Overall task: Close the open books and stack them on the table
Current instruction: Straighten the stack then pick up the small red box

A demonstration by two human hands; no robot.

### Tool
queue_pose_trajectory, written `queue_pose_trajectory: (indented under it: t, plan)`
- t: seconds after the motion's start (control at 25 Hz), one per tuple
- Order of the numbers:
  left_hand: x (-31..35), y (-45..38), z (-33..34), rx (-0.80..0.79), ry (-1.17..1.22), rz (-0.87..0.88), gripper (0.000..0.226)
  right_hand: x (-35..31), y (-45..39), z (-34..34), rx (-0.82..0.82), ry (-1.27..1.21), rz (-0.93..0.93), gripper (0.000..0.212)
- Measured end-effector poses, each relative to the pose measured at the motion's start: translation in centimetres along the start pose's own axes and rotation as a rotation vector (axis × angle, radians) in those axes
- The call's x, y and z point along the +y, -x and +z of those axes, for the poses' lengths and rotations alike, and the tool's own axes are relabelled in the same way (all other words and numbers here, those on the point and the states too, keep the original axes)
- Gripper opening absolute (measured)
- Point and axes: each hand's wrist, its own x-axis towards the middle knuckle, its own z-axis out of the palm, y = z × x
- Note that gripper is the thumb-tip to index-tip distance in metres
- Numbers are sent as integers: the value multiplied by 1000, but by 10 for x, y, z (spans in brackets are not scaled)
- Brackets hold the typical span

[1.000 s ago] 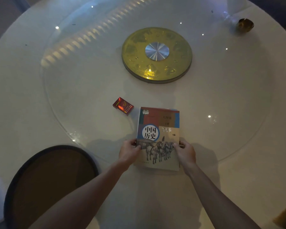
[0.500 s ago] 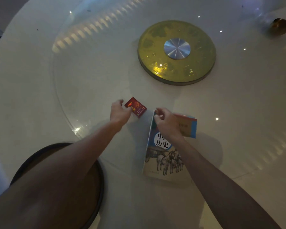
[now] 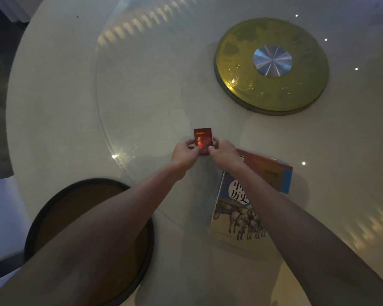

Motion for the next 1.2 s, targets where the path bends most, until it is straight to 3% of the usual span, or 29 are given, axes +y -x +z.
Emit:
queue_pose_trajectory:
  t: [0.2, 0.48, 0.68, 0.92, 1.2]
  plan:
    - [-12, 14, -30, 41, -64, 77, 31, -8, 22, 25, 40, -405, 183, 19]
    - [-56, 64, -113, 128, -155, 118, 28, -49, 82, 88, -235, -716, 290, 15]
    - [-107, 103, -177, 127, -347, 147, 26, -67, 129, 154, -396, -769, 335, 33]
    - [-167, 130, -216, 123, -435, 125, 28, -81, 175, 203, -503, -813, 426, 17]
    - [-197, 131, -222, 151, -431, 117, 29, -80, 185, 233, -485, -839, 503, 48]
